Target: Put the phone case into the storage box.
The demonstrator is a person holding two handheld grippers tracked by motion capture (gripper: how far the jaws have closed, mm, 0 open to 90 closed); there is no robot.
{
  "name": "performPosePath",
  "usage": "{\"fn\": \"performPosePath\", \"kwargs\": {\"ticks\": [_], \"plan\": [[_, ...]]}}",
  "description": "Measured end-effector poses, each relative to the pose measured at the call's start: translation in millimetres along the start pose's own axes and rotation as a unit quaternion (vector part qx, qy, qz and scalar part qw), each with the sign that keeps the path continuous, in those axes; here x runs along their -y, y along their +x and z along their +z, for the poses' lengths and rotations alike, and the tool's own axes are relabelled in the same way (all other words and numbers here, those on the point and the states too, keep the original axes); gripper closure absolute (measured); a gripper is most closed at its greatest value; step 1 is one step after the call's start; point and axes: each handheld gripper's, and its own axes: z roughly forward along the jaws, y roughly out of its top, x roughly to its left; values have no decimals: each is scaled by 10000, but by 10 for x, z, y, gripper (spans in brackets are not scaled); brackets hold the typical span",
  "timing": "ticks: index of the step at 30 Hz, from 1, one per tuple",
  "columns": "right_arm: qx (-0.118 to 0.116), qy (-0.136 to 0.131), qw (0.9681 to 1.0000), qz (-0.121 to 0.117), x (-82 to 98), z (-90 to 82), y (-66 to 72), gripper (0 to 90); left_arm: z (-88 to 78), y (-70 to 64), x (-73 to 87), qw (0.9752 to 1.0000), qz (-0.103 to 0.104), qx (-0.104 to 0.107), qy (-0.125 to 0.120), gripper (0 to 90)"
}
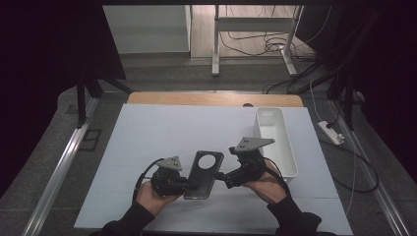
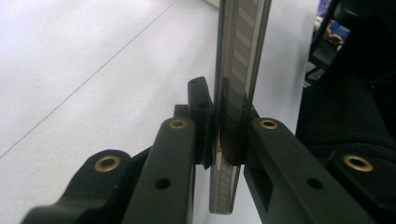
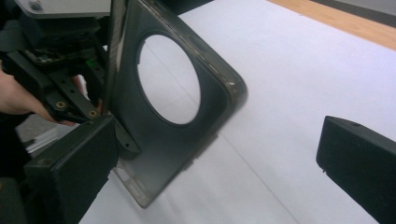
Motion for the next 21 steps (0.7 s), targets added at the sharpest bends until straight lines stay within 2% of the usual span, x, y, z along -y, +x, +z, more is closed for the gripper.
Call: {"fn": "performPosePath", "kwargs": {"ticks": [4,9,10,12,16,21], "plan": [[140,47,9999,-10,-1,-29,-34,0,-5,7,1,9998,-146,-137,37,841],[210,95,9997,111,8,-43,-75,0,-11,22,6,9987,-318,-388,123,842],[210,95,9997,111,8,-43,-75,0,-11,22,6,9987,-318,-388,123,842],[206,262,9993,180,13,-38,-90,0,-7,27,11,9983,-393,-417,109,841],[183,308,9990,266,20,-27,-105,0,-10,28,12,9981,-431,-421,120,842],[264,299,9989,254,5,-39,-97,0,-8,28,13,9986,-410,-315,92,842]]}}
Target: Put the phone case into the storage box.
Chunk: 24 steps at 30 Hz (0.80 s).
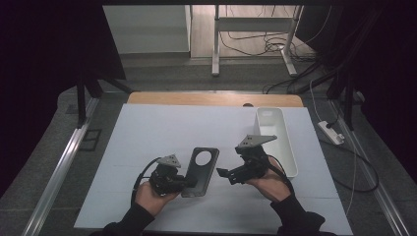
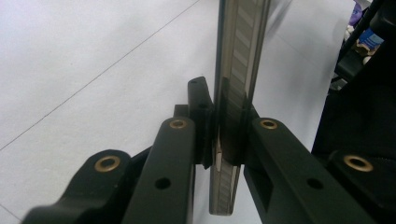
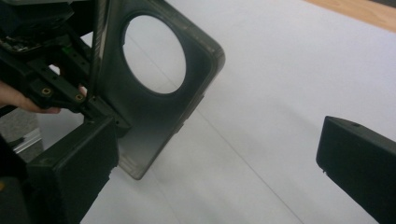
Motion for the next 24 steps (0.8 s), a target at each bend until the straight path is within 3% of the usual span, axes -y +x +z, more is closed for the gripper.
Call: {"fn": "performPosePath", "kwargs": {"ticks": [6,9,10,18,24], "plan": [[31,-49,10000,35,-37,-26,26,18,12,-26,-6,9999,69,154,-10,842],[121,-94,9999,54,-54,-55,36,147,19,-38,-8,9998,67,199,-18,842],[121,-94,9999,54,-54,-55,36,147,22,-42,-8,9997,75,242,-24,842],[39,-277,9995,-120,-64,-105,64,503,45,-67,-15,9990,159,420,-4,842],[-31,-380,9990,-217,-66,-128,80,641,59,-77,-19,9987,182,483,10,842]]}}
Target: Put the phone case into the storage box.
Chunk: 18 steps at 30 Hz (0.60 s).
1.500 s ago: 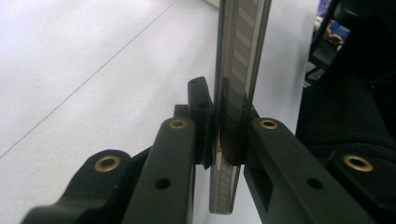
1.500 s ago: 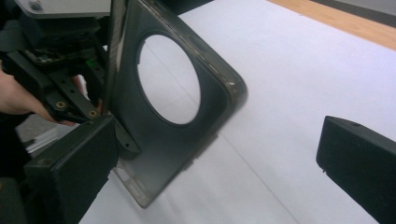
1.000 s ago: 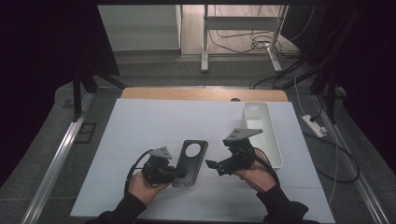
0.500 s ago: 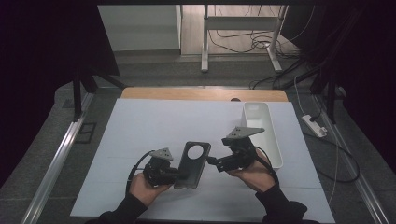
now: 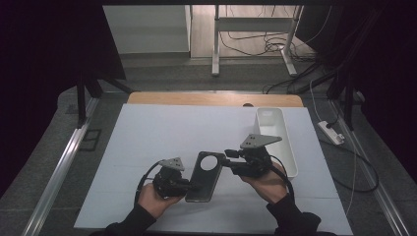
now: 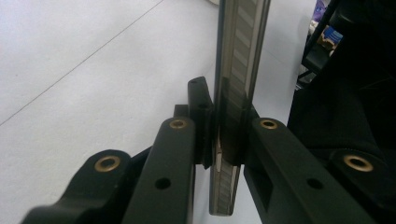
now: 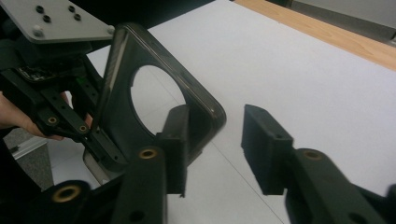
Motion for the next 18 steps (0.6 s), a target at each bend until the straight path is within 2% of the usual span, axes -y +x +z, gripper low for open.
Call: {"fn": "performPosePath", "kwargs": {"ticks": [6,18], "plan": [[-75,-15,9999,-101,1,-1,12,744,15,-4,1,10000,8,94,20,842],[-167,51,9998,7,-8,-17,-5,780,46,34,24,9996,40,288,6,839]]}}
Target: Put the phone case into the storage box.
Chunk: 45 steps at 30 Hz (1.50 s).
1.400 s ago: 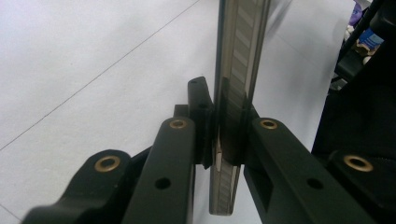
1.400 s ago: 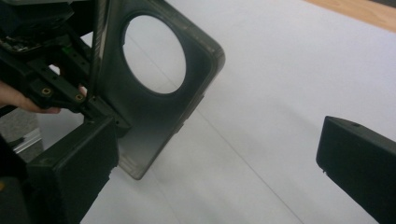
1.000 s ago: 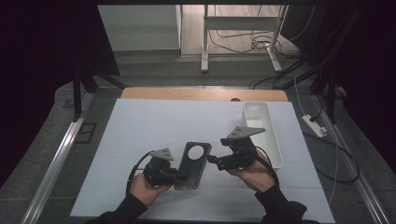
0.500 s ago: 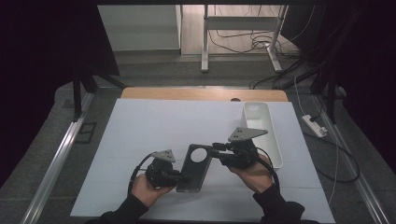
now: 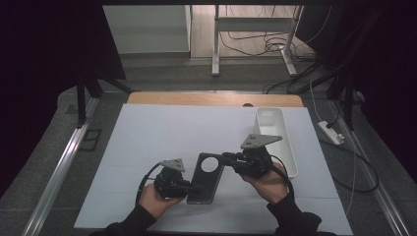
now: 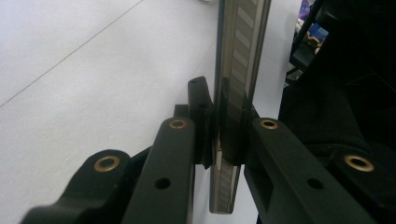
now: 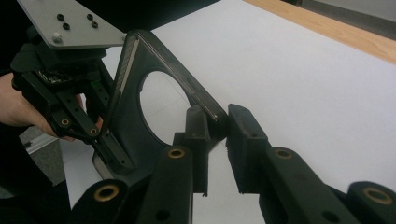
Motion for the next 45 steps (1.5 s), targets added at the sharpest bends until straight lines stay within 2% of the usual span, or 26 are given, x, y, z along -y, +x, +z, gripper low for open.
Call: {"fn": "performPosePath", "kwargs": {"ticks": [7,14,15,18,20,25,26,27,33,34,38,41,45], "plan": [[-6,-47,10000,41,-7,-9,6,785,19,0,3,9999,81,32,-61,828],[6,-122,9999,-17,-20,-27,29,786,33,-7,-2,9998,149,-43,-149,658],[-7,-136,9999,-8,-22,-28,34,787,31,-8,-1,9997,165,-52,-172,655],[-15,-168,9998,-54,-30,-41,43,788,33,-12,-2,9996,199,-105,-197,558],[-8,-185,9998,-63,-32,-45,45,788,36,-8,-3,9995,196,-134,-204,534],[6,-208,9998,-74,-40,-64,44,788,1,-17,-12,9987,226,-335,-323,348],[6,-208,9998,-74,-40,-64,44,788,1,-17,-12,9987,226,-335,-323,284],[20,-212,9997,-80,-41,-72,39,788,-7,-21,-13,9984,234,-383,-333,284],[126,-274,9995,-117,-63,-125,-1,788,-109,-40,-9,9966,227,-700,-369,135],[142,-275,9995,-110,-68,-138,-8,788,-109,-40,-9,9966,227,-700,-369,114],[229,-287,9993,-110,-79,-166,-50,788,-181,-46,20,9955,226,-823,-421,65],[274,-289,9992,-98,-90,-184,-89,788,-237,-57,55,9934,297,-1016,-440,41],[340,-292,9989,-97,-111,-210,-133,789,-303,-56,117,9923,226,-1106,-502,29]]}}
